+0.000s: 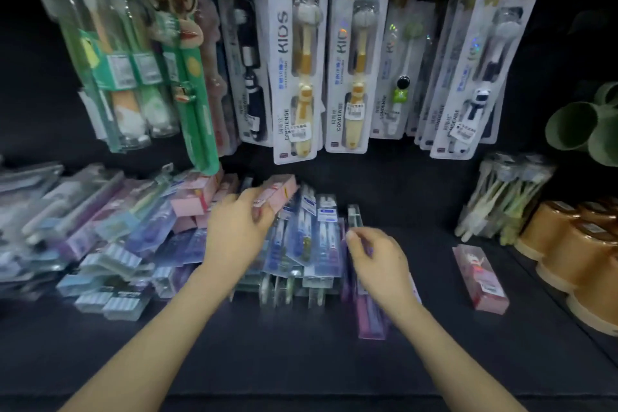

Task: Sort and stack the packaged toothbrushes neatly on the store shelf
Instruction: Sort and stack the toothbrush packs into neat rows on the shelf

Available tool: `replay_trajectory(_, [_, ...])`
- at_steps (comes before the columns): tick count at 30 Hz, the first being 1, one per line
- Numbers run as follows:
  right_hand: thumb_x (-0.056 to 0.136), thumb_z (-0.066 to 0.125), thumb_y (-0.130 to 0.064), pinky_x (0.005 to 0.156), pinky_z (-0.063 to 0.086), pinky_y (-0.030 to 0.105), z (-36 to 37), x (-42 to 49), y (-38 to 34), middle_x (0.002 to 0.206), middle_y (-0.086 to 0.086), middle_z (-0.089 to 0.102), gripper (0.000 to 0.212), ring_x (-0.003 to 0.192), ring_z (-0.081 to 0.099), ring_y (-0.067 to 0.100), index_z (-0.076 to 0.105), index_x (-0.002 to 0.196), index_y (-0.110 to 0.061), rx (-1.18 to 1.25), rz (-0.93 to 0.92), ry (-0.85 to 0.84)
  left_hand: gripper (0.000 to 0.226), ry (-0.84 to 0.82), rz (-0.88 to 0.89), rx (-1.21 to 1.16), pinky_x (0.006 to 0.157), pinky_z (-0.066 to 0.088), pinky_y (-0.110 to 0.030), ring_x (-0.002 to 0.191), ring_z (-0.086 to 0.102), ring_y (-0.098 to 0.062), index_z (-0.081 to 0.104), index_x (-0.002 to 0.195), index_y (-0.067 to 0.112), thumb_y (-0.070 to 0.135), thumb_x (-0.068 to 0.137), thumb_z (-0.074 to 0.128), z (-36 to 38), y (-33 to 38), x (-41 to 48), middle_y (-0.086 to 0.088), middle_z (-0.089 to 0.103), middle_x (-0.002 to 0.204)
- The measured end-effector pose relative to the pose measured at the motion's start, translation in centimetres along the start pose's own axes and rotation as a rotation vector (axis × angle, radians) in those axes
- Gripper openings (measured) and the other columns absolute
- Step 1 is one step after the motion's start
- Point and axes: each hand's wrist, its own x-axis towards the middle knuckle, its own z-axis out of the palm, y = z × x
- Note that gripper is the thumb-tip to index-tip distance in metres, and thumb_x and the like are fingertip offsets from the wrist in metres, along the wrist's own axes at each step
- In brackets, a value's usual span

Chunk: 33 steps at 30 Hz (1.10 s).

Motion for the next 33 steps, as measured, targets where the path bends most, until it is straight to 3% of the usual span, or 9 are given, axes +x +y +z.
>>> replay_trajectory(5, [0.096, 0.056, -0.027, 0.098, 0.038, 0.024, 4.6, -0.2, -7.0, 0.12, 0.0, 0.063, 0.03, 0.115, 0.054, 0.015, 0.064, 0.12, -0.012, 0.175, -0.13, -0.096, 0.022, 0.026, -0.125, -0.226, 0.058, 0.041, -0.02, 0.063, 0.055, -0.006, 0.067, 0.109, 0.023, 0.017, 0.094, 0.052, -7.5, -5.8, -3.0, 0.003, 0.065, 0.079])
replay_trajectory(7, [0.094, 0.059, -0.031, 0.102, 0.035, 0.026, 7.2, 0.3, -9.3, 0.128, 0.004, 0.058, 0.04, 0.121, 0.051, 0.019, 0.057, 0.129, -0.012, 0.131, -0.24, -0.136, 0.022, 0.024, -0.19, -0.26, 0.059, 0.045, -0.03, 0.061, 0.059, -0.015, 0.067, 0.102, 0.029, 0.016, 0.095, 0.05, -10.0, -8.4, -3.3, -0.003, 0.066, 0.08])
replay_trajectory(9, [0.09, 0.063, -0.037, 0.105, 0.033, 0.03, 9.9, 1.1, -11.6, 0.139, 0.008, 0.048, 0.056, 0.128, 0.044, 0.024, 0.047, 0.14, -0.016, 0.104, -0.317, -0.182, 0.027, 0.061, -0.224, -0.309, 0.056, 0.049, -0.028, 0.058, 0.063, -0.02, 0.063, 0.092, 0.039, 0.017, 0.097, 0.049, -12.1, -10.3, -3.7, -0.004, 0.067, 0.079])
replay_trajectory(13, [0.085, 0.064, -0.05, 0.105, 0.034, 0.036, 14.8, 2.9, -15.1, 0.153, 0.01, 0.028, 0.073, 0.136, 0.034, 0.028, 0.033, 0.148, -0.032, 0.034, -0.353, -0.231, 0.033, 0.103, -0.215, -0.329, 0.054, 0.05, -0.016, 0.057, 0.065, -0.006, 0.059, 0.087, 0.048, 0.019, 0.098, 0.047, -14.3, -12.5, -4.5, 0.012, 0.066, 0.077])
replay_trajectory(18, [0.085, 0.063, -0.051, 0.091, 0.043, 0.035, 16.5, 3.7, -15.9, 0.143, 0.004, 0.044, 0.042, 0.115, 0.054, 0.029, 0.065, 0.119, -0.026, -0.061, -0.334, -0.159, 0.032, 0.154, -0.291, -0.453, 0.047, 0.045, -0.01, 0.057, 0.064, -0.004, 0.062, 0.084, 0.049, 0.025, 0.098, 0.047, -14.7, -13.9, -4.5, 0.02, 0.067, 0.073])
replay_trajectory(24, [0.085, 0.066, -0.015, 0.082, 0.04, 0.026, 13.3, 1.7, -15.1, 0.122, -0.001, 0.059, 0.013, 0.106, 0.058, 0.019, 0.07, 0.098, -0.015, 0.119, -0.229, -0.039, 0.023, 0.146, -0.399, -0.707, 0.058, 0.056, -0.025, 0.06, 0.066, -0.002, 0.07, 0.086, 0.04, 0.027, 0.096, 0.054, -14.3, -13.3, -4.6, 0.02, 0.07, 0.084])
replay_trajectory(28, [0.088, 0.066, -0.018, 0.099, 0.044, 0.026, 9.8, -1.5, -14.0, 0.117, -0.002, 0.066, 0.022, 0.109, 0.06, 0.01, 0.07, 0.109, -0.012, 0.376, -0.121, -0.012, 0.009, 0.074, -0.378, -0.834, 0.068, 0.059, -0.024, 0.073, 0.068, -0.001, 0.074, 0.086, 0.04, 0.037, 0.085, 0.065, -13.8, -11.5, -5.5, 0.012, 0.072, 0.096])
replay_trajectory(31, [0.087, 0.067, -0.02, 0.096, 0.045, 0.015, 6.4, -4.0, -11.5, 0.117, -0.01, 0.068, 0.031, 0.108, 0.06, -0.001, 0.068, 0.118, -0.018, 0.45, -0.06, -0.021, 0.018, -0.021, -0.346, -0.817, 0.073, 0.056, -0.027, 0.073, 0.067, -0.003, 0.074, 0.086, 0.047, 0.047, 0.068, 0.07, -13.0, -9.2, -6.8, 0.013, 0.071, 0.094])
replay_trajectory(33, [0.086, 0.068, -0.021, 0.093, 0.047, 0.014, 3.7, -5.5, -8.9, 0.109, -0.021, 0.069, 0.031, 0.102, 0.061, -0.006, 0.069, 0.117, -0.022, 0.494, -0.004, -0.01, 0.015, -0.055, -0.317, -0.816, 0.074, 0.049, -0.026, 0.07, 0.06, -0.008, 0.074, 0.086, 0.047, 0.043, 0.071, 0.071, -11.7, -7.2, -7.5, 0.008, 0.068, 0.082])
